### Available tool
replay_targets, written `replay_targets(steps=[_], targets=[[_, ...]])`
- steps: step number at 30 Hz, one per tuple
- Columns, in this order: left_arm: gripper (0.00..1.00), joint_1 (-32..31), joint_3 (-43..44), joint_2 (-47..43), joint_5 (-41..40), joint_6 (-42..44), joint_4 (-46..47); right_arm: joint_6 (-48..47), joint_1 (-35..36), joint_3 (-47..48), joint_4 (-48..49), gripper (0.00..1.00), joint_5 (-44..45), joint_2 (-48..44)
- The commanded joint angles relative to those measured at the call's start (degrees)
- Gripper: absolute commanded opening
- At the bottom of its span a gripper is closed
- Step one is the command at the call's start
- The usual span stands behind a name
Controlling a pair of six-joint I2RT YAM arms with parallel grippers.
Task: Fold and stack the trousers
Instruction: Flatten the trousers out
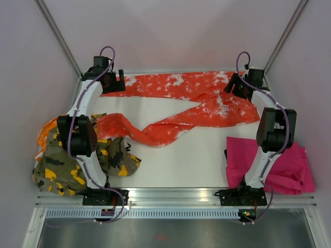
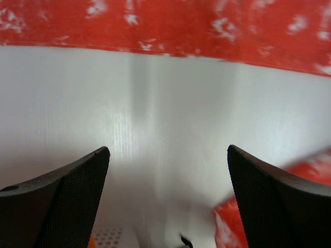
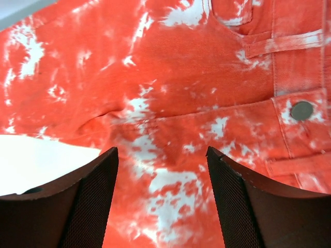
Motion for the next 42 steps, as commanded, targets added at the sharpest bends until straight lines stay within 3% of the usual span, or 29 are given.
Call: replay_targets(steps=[1, 5, 9, 12, 15, 20, 22, 29, 37, 42], targets=[[1.0, -0.04, -1.1, -12.24, 8.42, 3.07, -3.96, 0.8, -0.05, -2.46, -0.59, 0.76, 1.03, -5.73], [0.99, -1.26, -4.17, -19.01, 16.94, 3.59, -10.12, 1.85, 0.74, -6.51, -0.59, 0.76, -2.48, -9.16], [0.99, -9.52, -10.94, -27.88, 11.7, 6.41, -14.42, 1.59, 3.11, -10.99, -0.67, 0.76, -2.22, -11.36], [0.99, -10.85, -12.35, -30.97, 7.91, 1.24, -19.26, 2.64, 5.13, -11.53, -1.02, 0.76, -3.1, -12.51], [0.97, -10.94, -15.07, -36.85, 6.16, -10.76, -21.29, 3.96, 10.83, -11.0, -1.12, 0.76, -3.27, -13.74], [0.95, -10.94, -25.5, -46.88, -2.69, -22.23, -22.26, 1.69, 27.0, -9.86, -0.94, 0.76, 2.06, -13.39], [0.95, -10.94, -27.99, -47.59, -8.14, -25.75, -23.4, -2.18, 33.75, -9.16, -1.03, 0.76, 6.37, -11.56], [0.95, -10.94, -31.51, -44.26, -20.12, -31.64, -18.4, -5.17, 40.38, -5.55, -0.24, 0.74, 12.63, -4.43], [0.95, -10.41, -29.86, -40.56, -20.84, -35.25, -12.24, -28.79, 44.6, -4.32, 0.47, 0.68, 15.6, 0.32], [0.95, -10.32, -27.3, -39.42, -19.69, -34.55, -12.06, -32.25, 45.3, -3.62, 0.47, 0.68, 14.05, 1.38]])
